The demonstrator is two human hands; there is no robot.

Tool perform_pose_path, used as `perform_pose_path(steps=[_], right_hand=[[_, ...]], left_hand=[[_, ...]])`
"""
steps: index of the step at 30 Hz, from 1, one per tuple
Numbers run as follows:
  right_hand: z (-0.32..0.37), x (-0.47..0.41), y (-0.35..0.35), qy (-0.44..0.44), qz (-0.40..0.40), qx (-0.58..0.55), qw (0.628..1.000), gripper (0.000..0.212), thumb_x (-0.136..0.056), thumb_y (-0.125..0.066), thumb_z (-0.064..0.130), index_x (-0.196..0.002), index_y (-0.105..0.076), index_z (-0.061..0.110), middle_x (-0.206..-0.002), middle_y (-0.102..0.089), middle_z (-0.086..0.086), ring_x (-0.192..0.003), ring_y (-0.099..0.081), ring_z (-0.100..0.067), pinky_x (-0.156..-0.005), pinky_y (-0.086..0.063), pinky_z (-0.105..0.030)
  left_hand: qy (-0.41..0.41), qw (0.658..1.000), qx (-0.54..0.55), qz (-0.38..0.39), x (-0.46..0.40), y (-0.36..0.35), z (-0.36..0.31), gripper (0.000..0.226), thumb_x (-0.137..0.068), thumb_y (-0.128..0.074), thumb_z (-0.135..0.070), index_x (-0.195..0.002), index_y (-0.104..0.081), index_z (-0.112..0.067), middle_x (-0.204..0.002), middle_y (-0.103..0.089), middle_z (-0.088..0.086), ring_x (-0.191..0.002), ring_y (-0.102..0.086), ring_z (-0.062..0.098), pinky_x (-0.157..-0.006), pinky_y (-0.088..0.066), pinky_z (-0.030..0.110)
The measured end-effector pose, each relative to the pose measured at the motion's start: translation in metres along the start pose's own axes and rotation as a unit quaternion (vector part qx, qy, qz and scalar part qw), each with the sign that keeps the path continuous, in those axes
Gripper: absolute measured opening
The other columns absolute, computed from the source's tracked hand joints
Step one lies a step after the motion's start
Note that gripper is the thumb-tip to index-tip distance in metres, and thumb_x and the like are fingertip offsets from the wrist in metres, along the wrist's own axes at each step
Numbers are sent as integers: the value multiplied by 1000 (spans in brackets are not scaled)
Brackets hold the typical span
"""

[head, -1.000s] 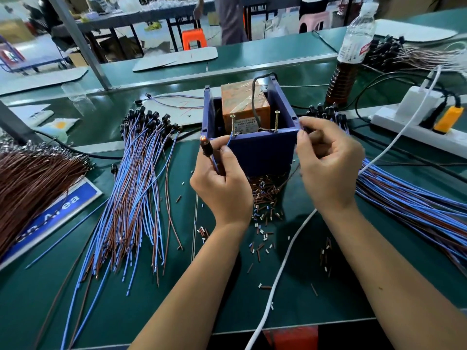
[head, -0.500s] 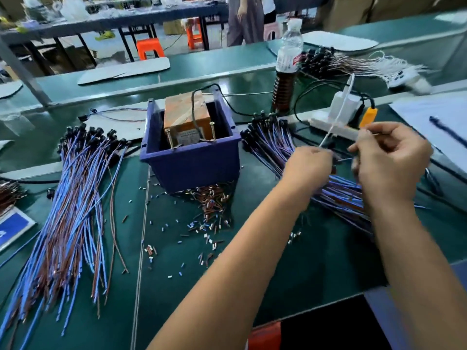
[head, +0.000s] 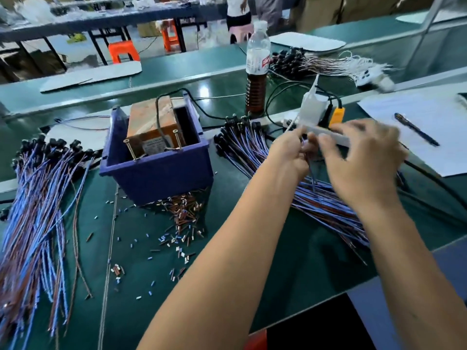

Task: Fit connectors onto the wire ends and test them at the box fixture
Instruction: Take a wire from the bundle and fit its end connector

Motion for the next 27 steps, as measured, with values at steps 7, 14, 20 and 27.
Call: perform_pose_path(steps=[7,14,20,27], right_hand=[[35,5,-33,16,149,-243,958,37,-105,-60,33,-139,-57,18,-108,-67,11,-74,-64,4,-76,-42,1],[35,-1,-6,62,125,-95,986,16,-98,-69,31,-103,-78,20,-76,-69,2,-66,-61,-17,-64,-43,-28],[30,-11,8,60,156,17,986,27,-103,-61,32,-85,-76,19,-72,-68,-6,-64,-61,-25,-53,-40,-27],[22,3,-45,5,217,85,973,8,-90,-74,30,-84,-74,24,-89,-73,-7,-91,-67,-32,-71,-46,-31]], left_hand=[[-120,983,111,-87,0,24,-34,33,-113,-33,-15,-89,-53,-8,-61,-45,3,-24,-36,4,-26,-28,13],[-223,959,47,-169,-5,52,-67,37,-110,-35,-2,-81,-59,-3,-79,-56,11,-60,-54,11,-46,-48,12],[-275,902,-188,-276,-3,76,-88,26,-109,-49,-15,-96,-71,-12,-81,-60,1,-67,-57,14,-61,-51,24],[-333,661,-535,-407,9,89,-92,12,-97,-68,-23,-92,-71,-13,-95,-72,4,-86,-67,24,-76,-52,28]])
Point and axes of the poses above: each hand's wrist, its own x-axis away from the middle knuckle, its own y-axis out of the back of the hand, z = x × y, the point moved 4 cm from there along -x, towards the middle knuckle
